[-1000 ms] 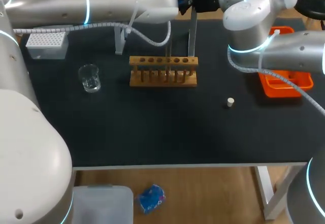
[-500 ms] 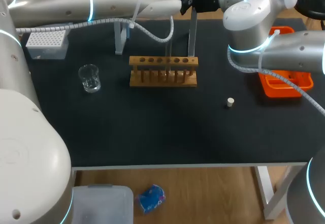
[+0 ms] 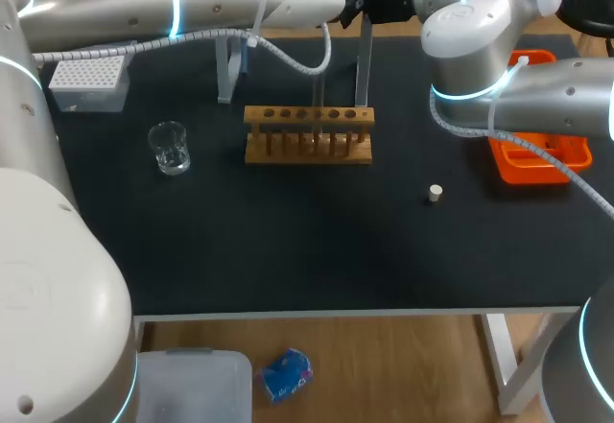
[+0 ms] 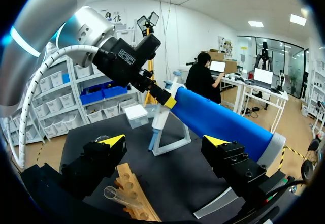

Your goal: Invert the test tube, pick up the pipette, mount the tip to pipette, aspirate from beaker and dispense into the tube, eject the tip, return the pipette, and cap with the stopper.

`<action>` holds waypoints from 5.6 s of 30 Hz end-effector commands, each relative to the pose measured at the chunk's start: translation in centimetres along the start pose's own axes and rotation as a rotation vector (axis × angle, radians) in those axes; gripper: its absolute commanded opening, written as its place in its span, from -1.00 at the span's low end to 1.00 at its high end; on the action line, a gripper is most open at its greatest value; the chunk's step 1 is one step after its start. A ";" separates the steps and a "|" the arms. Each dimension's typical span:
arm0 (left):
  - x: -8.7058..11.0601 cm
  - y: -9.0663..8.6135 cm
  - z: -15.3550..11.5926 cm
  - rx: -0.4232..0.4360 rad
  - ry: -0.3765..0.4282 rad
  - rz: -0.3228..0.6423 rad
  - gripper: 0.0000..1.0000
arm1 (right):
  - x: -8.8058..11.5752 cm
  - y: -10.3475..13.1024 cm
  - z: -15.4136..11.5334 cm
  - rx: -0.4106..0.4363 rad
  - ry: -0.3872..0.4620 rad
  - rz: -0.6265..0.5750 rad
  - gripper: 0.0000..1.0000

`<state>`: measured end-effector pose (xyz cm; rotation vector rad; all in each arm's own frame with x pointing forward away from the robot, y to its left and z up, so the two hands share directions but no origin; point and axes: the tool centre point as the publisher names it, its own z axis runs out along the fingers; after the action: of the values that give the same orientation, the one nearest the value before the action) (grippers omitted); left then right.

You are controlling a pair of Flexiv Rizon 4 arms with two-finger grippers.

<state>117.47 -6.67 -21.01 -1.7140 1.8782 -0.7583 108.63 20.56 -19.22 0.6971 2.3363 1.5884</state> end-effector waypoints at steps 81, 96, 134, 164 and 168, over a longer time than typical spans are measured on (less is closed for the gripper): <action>10.3 12.2 -17.8 0.136 0.855 0.607 1.00 | 5.6 -3.7 -12.1 -0.052 0.190 -0.140 1.00; 10.4 13.4 -16.1 0.022 0.955 0.837 1.00 | 6.5 -6.9 -16.2 -0.005 0.203 -0.169 1.00; 9.9 12.0 -13.1 0.074 1.023 0.764 1.00 | 7.7 -12.7 -20.7 0.036 0.250 -0.153 1.00; 10.5 13.0 -13.1 0.169 0.914 0.710 1.00 | 7.5 -17.8 -23.1 0.059 0.142 -0.113 1.00; 10.6 13.2 -13.3 0.165 0.905 0.711 1.00 | 7.4 -18.6 -23.4 0.062 0.124 -0.102 1.00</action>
<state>98.14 -15.35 -20.27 -0.4633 2.6395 -1.4486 87.93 0.00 -26.63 0.4868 2.4867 1.5679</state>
